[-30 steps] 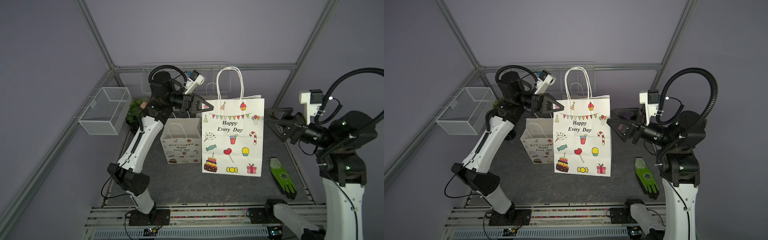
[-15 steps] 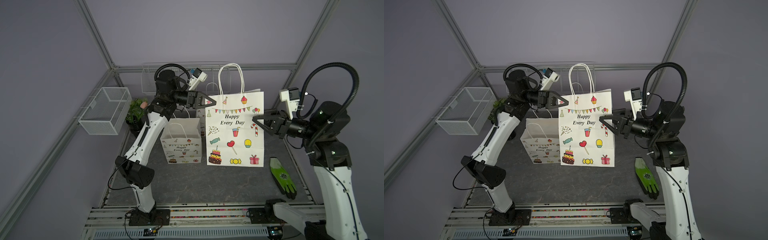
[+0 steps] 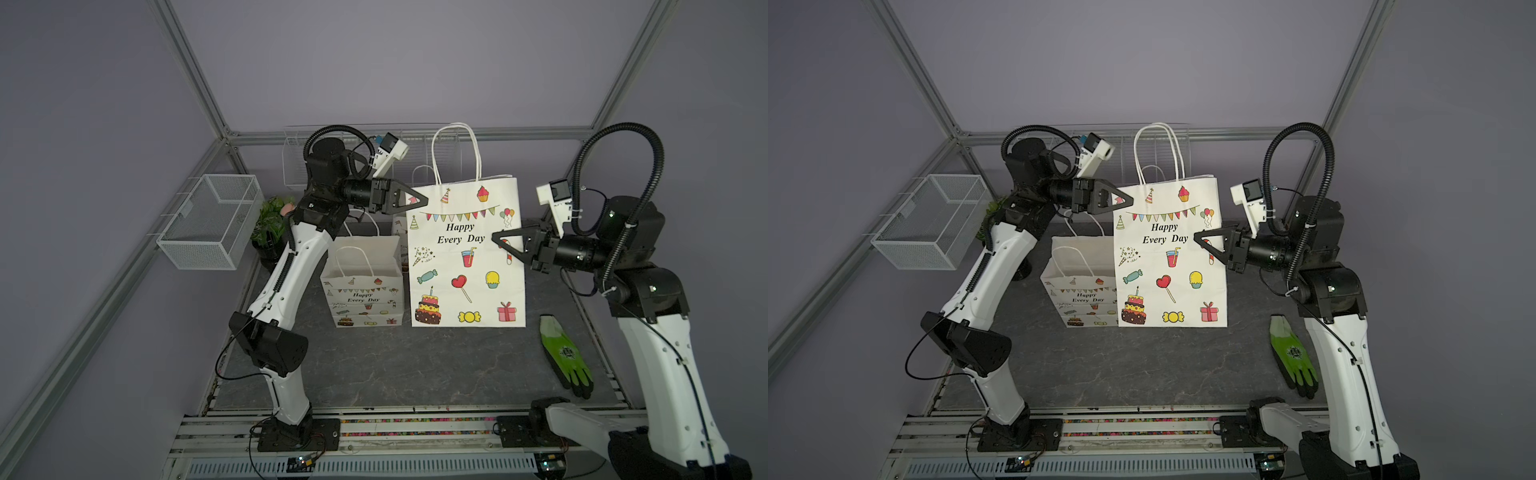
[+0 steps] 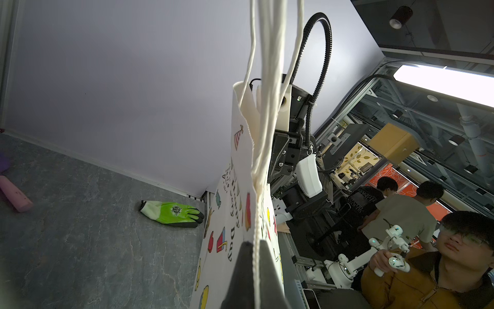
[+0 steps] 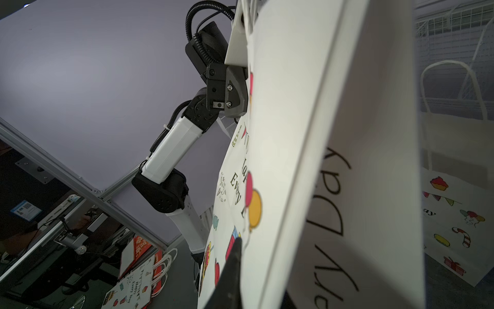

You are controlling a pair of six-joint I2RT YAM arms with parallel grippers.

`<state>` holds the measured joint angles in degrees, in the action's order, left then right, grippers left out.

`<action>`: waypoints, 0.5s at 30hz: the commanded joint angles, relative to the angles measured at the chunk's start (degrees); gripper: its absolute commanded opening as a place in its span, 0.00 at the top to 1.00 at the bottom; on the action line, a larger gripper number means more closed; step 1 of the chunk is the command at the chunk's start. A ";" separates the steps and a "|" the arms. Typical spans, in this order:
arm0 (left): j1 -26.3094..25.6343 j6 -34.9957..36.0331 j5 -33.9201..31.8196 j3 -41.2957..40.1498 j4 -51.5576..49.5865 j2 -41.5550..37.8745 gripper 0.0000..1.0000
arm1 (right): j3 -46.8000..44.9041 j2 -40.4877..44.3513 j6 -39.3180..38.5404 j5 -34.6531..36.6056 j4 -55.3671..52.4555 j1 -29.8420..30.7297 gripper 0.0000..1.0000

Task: Put away the paper bag
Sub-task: Press the paper bag.

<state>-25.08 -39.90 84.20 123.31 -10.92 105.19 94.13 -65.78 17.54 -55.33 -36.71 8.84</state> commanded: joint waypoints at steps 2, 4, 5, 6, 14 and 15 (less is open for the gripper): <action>2.69 -0.93 -2.58 -0.05 0.25 -1.91 1.00 | 1.07 0.63 -0.79 -0.50 -1.18 0.50 0.43; 3.90 -0.65 -3.26 -0.74 0.02 -2.29 1.00 | 1.06 0.52 -0.75 -1.32 -1.31 0.55 0.34; 4.44 -0.49 -3.58 -1.02 -0.22 -2.52 1.00 | 1.10 0.31 -0.78 -1.55 -1.47 0.56 0.34; 4.63 -0.19 -3.67 -0.99 -0.54 -2.61 1.00 | 1.06 0.09 -0.89 -1.57 -1.65 0.65 0.37; 4.69 -0.22 -3.72 -0.29 -0.41 -2.90 1.00 | 2.96 -3.18 -4.42 0.37 -6.36 4.60 0.62; 4.69 -0.22 -3.74 -0.33 -0.46 -2.89 1.00 | 3.28 -3.42 -4.88 0.80 -6.93 5.15 0.67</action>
<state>-20.32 -39.86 81.45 122.78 -11.46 104.16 95.90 -68.40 14.90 -54.81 -40.56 12.27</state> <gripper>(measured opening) 0.046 0.347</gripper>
